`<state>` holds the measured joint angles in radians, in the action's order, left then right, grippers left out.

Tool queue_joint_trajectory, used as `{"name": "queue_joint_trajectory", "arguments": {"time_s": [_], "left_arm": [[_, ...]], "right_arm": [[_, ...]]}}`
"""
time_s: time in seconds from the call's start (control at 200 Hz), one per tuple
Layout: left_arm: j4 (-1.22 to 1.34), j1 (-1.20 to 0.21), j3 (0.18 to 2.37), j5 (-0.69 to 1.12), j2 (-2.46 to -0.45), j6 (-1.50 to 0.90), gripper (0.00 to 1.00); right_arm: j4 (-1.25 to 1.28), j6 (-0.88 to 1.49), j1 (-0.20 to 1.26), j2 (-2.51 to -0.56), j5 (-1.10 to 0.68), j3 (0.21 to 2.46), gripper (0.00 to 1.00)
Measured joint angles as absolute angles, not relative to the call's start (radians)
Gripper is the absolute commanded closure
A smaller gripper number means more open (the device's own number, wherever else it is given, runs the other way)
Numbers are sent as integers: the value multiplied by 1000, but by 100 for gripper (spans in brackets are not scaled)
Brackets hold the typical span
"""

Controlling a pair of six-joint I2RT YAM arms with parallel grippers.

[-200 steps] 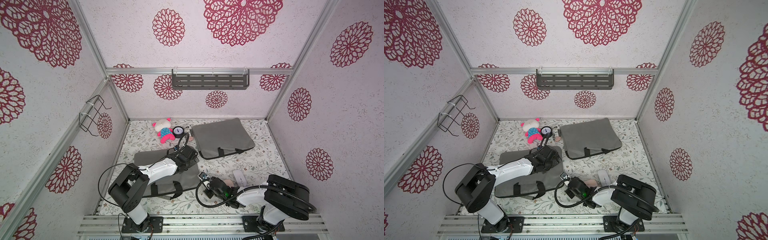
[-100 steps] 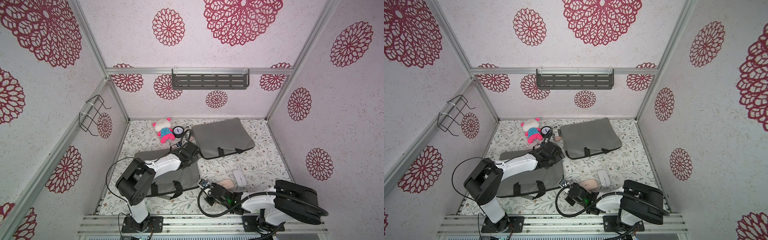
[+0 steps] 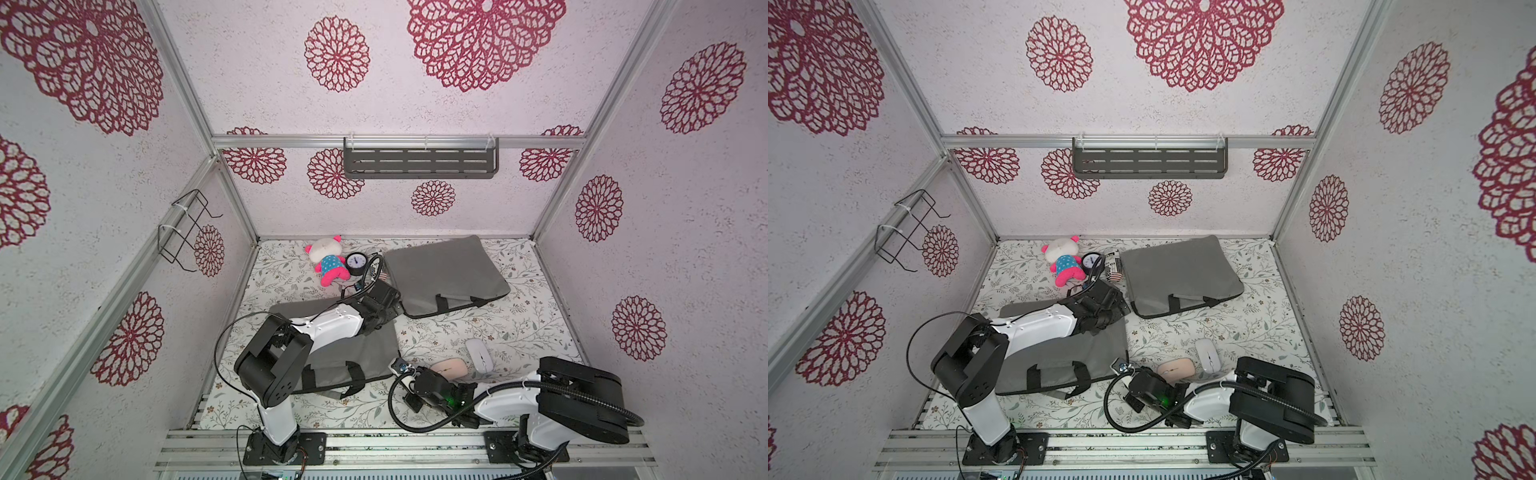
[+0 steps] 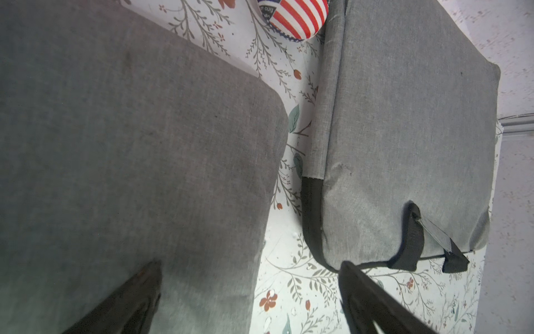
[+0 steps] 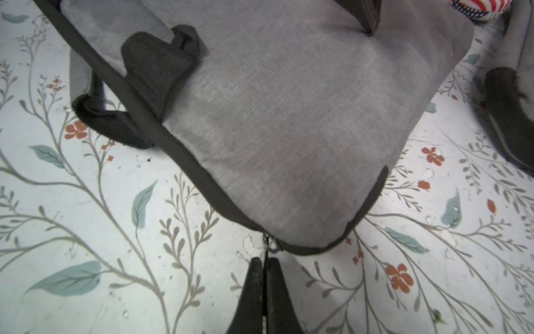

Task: Put the mouse into the laptop bag
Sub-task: Unzip the zipper on the zippered laptop bag.

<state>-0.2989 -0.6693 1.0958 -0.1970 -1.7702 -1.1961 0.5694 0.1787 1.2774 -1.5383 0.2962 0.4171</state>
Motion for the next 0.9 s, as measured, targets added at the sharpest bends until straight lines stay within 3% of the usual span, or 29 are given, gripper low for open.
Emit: {"name": "queue_joint_trajectory", "arguments": {"time_s": [0.11,0.285,0.635,0.901], "left_arm": [[-392,-667,1043,-243,-1664,-1192,2],[-533,-625,892,-351,-1306,-1201,2],[-886,-331,505,-482,-595,-1275,2],[-917,-214,353,-400,-418,-1260,2]], "right_arm": [[561,210,1277,-1542,315,438,100],[521,254,1258,-1546,345,487,100],[479,358,1079,-1550,348,494,100],[431,418,993,-1554,344,518,100]]}}
